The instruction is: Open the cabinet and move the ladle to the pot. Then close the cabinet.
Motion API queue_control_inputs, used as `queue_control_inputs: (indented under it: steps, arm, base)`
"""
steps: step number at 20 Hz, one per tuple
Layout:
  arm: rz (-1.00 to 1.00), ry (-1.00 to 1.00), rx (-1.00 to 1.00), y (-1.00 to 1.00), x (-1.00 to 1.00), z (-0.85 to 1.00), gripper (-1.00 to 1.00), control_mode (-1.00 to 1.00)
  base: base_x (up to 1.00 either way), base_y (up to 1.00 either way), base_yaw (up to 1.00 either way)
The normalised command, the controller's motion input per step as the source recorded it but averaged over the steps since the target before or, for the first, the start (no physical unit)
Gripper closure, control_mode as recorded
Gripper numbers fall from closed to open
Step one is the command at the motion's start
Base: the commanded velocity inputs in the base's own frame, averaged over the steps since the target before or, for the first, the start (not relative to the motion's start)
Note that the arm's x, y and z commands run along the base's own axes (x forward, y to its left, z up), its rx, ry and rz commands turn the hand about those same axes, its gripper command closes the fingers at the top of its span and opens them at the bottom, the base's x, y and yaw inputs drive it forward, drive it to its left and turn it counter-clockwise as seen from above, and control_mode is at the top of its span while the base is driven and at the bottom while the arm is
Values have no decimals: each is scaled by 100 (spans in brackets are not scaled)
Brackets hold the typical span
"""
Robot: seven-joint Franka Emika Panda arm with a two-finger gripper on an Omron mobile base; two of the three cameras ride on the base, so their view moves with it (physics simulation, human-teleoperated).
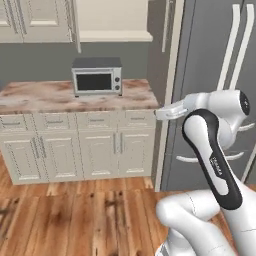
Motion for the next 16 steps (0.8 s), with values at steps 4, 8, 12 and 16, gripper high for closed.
queue_control_inputs:
  steps: [4,8,12,16]
  arm:
    - [0,0,0,0,0,0,-100,100]
    - [0,0,0,0,0,0,-100,100]
    - [0,0,0,0,0,0,-100,100]
    - [0,0,0,0,0,0,-100,100]
  base:
    - [78,100,-29]
    - [80,39,-50]
    - [53,31,-59]
    - [63,28,-32]
